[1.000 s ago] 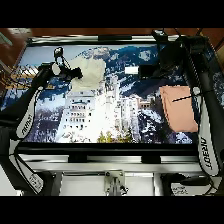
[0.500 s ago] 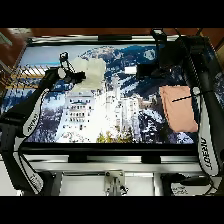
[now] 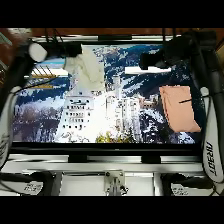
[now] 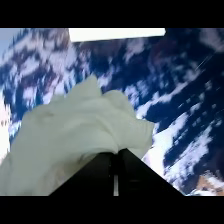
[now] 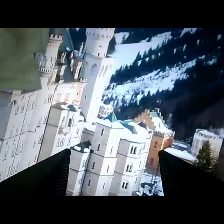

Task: Fold the shirts.

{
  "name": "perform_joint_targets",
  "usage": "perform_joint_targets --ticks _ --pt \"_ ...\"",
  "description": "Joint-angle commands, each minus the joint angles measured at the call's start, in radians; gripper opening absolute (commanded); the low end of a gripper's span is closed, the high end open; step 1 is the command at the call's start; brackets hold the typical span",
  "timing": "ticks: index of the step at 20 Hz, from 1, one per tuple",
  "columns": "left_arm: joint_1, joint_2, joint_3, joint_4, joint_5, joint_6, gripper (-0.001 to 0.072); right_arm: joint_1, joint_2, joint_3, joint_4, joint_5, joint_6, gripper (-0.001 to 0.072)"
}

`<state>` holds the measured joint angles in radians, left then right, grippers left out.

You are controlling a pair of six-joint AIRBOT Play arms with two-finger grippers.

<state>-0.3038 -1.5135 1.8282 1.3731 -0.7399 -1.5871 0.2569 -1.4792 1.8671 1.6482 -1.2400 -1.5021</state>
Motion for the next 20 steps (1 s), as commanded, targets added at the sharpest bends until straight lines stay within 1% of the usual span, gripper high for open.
perform_joint_targets --ticks 1,4,6,7,9,12,14,15,16,17,18,19,20 --pt "-0.080 0.268 -0.001 0.006 -0.058 0.034 0.0028 0.000 0.131 0.039 -0.130 0.007 0.000 0.0664" --pt "-0.155 0.377 -0.001 0.006 -0.199 0.031 0.0027 0.000 0.305 0.041 -0.204 0.005 0.001 0.0664" --pt "-0.205 0.382 -0.010 0.006 -0.327 0.030 0.0027 0.000 0.397 0.041 -0.211 -0.004 0.009 0.0664" --pt "-0.231 0.382 -0.040 0.006 -0.358 0.023 0.0027 0.000 0.436 0.041 -0.211 -0.020 0.020 0.0664" --pt "-0.289 0.382 -0.156 0.006 -0.365 -0.031 0.0027 0.000 0.483 0.041 -0.210 -0.092 0.041 0.0664" --pt "-0.359 0.382 -0.401 0.007 -0.357 -0.108 0.0027 0.000 0.490 0.036 -0.181 -0.286 0.050 0.0664" --pt "-0.372 0.382 -0.556 0.006 -0.323 -0.164 0.0028 0.000 0.473 0.008 -0.129 -0.390 0.050 0.0664" --pt "-0.365 0.382 -0.616 0.006 -0.294 -0.218 0.0028 0.000 0.467 -0.023 -0.100 -0.404 0.050 0.0664" --pt "-0.353 0.382 -0.645 0.003 -0.282 -0.273 0.0061 0.000 0.464 -0.066 -0.076 -0.396 0.049 0.0664" --pt "-0.337 0.383 -0.648 0.002 -0.285 -0.319 0.0358 0.000 0.460 -0.119 -0.053 -0.376 0.048 0.0664" --pt "-0.322 0.385 -0.636 0.002 -0.292 -0.337 0.0720 0.000 0.452 -0.170 -0.031 -0.359 0.038 0.0664" --pt "-0.300 0.390 -0.610 0.003 -0.314 -0.323 0.0720 0.000 0.441 -0.207 -0.023 -0.357 0.027 0.0664" --pt "-0.276 0.396 -0.579 0.003 -0.351 -0.288 0.0720 0.000 0.424 -0.232 -0.023 -0.367 0.019 0.0664"
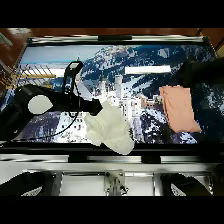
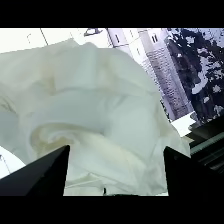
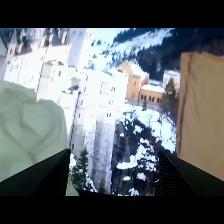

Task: Fold the shirts.

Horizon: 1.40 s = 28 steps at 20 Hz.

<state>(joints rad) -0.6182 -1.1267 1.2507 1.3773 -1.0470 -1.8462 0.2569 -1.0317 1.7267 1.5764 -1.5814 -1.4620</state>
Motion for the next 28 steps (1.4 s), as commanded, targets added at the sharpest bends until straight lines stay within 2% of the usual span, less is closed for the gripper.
perform_joint_targets --ticks 1,5,6,8,10,13,16,19,20,25,26,27,28 --pt "0.072 0.017 0.036 0.001 -0.105 0.013 0.0720 0.000 -0.041 -0.106 0.036 -0.043 -0.036 0.0664" --pt "0.238 0.063 0.070 0.054 -0.374 0.130 0.0720 0.000 -0.126 -0.117 -0.210 -0.160 -0.120 0.0664" --pt "0.275 0.078 0.037 0.054 -0.404 0.144 0.0720 -0.014 -0.133 -0.139 -0.202 -0.153 -0.117 0.0664" --pt "0.327 0.129 -0.104 0.035 -0.389 0.154 0.0720 -0.071 -0.132 -0.237 -0.057 -0.144 -0.117 0.0664" --pt "0.346 0.187 -0.299 -0.060 -0.299 0.154 0.0720 -0.146 -0.130 -0.385 0.100 -0.145 -0.118 0.0664" --pt "0.343 0.234 -0.555 -0.282 -0.068 0.158 0.0720 -0.229 -0.118 -0.618 0.276 -0.076 -0.122 0.0663" --pt "0.343 0.217 -0.703 -0.377 0.130 0.163 0.0720 -0.240 -0.116 -0.753 0.356 -0.024 -0.126 0.0664" --pt "0.341 0.187 -0.738 -0.423 0.257 0.216 0.0720 -0.235 -0.116 -0.815 0.408 0.026 -0.124 0.0664" --pt "0.336 0.179 -0.738 -0.423 0.304 0.216 0.0658 -0.235 -0.116 -0.831 0.433 0.053 -0.121 0.0663" --pt "0.288 0.087 -0.730 -0.436 0.447 0.216 0.0631 -0.235 -0.116 -0.939 0.547 0.156 -0.111 0.0664" --pt "0.274 0.063 -0.728 -0.436 0.453 0.216 0.0523 -0.235 -0.116 -0.948 0.546 0.161 -0.111 0.0664" --pt "0.260 0.042 -0.726 -0.436 0.463 0.215 0.0463 -0.233 -0.116 -0.950 0.547 0.171 -0.104 0.0663" --pt "0.250 0.030 -0.725 -0.436 0.473 0.215 0.0433 -0.223 -0.116 -0.950 0.547 0.190 -0.090 0.0663"
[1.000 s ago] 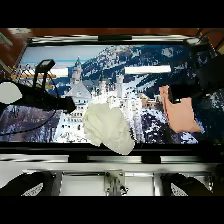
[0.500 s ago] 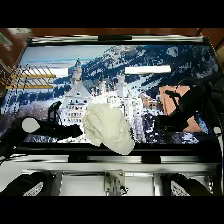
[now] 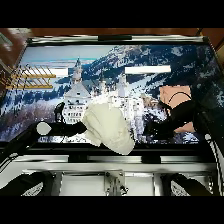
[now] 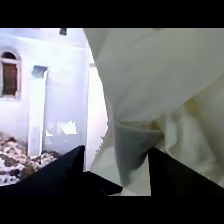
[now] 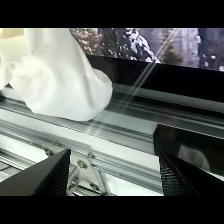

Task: Fold the shirts.

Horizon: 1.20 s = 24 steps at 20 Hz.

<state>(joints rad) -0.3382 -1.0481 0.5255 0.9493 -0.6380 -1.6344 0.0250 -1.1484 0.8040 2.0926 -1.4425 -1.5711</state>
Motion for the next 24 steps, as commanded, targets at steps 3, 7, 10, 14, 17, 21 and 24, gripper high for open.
perform_joint_targets --ticks 3,7,10,14,17,21,24 --pt "-0.030 -0.049 0.011 -0.008 0.069 0.004 0.0080 0.134 0.000 -0.027 0.030 0.141 0.042 0.0664" --pt "-0.030 -0.045 0.056 -0.007 0.069 0.012 0.0029 0.292 -0.041 -0.027 -0.001 0.217 0.077 0.0664" --pt "-0.030 -0.043 0.086 -0.007 0.058 0.012 0.0029 0.358 -0.121 -0.027 0.006 0.226 0.086 0.0664" --pt "-0.030 -0.041 0.108 -0.004 0.051 0.016 0.0029 0.410 -0.179 -0.027 0.004 0.308 0.111 0.0663" --pt "-0.030 -0.027 0.127 -0.004 0.051 0.056 0.0029 0.435 -0.218 -0.027 0.020 0.340 0.131 0.0530" --pt "-0.030 -0.003 0.172 0.038 0.047 0.057 0.0028 0.432 -0.217 -0.002 0.002 0.344 0.126 0.0042" --pt "-0.030 0.053 0.303 0.225 -0.060 0.056 0.0026 0.410 -0.149 0.122 -0.110 0.285 0.075 0.0041"
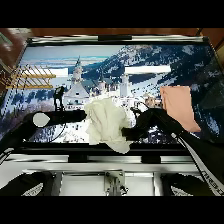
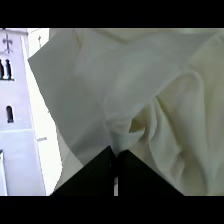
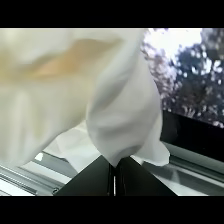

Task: Fold the shirts.

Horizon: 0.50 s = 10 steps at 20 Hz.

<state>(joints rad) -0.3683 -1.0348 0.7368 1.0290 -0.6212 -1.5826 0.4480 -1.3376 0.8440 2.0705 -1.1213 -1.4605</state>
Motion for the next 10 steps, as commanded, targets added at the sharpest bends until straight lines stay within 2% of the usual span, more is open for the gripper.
perform_joint_targets --ticks 1,4,6,10 --pt "0.000 0.067 0.169 0.241 -0.137 0.004 0.0026 -0.027 0.081 0.148 -0.157 -0.063 -0.048 0.0042" --pt "0.000 0.153 0.451 0.439 -0.238 0.004 0.0026 -0.071 0.251 0.414 -0.409 -0.078 -0.109 0.0042" --pt "0.000 0.206 0.658 0.457 -0.223 0.003 0.0027 -0.073 0.368 0.601 -0.539 -0.004 -0.109 0.0042" --pt "0.000 0.274 0.979 0.456 -0.162 0.000 0.0027 -0.072 0.523 0.863 -0.513 0.166 -0.106 0.0042"
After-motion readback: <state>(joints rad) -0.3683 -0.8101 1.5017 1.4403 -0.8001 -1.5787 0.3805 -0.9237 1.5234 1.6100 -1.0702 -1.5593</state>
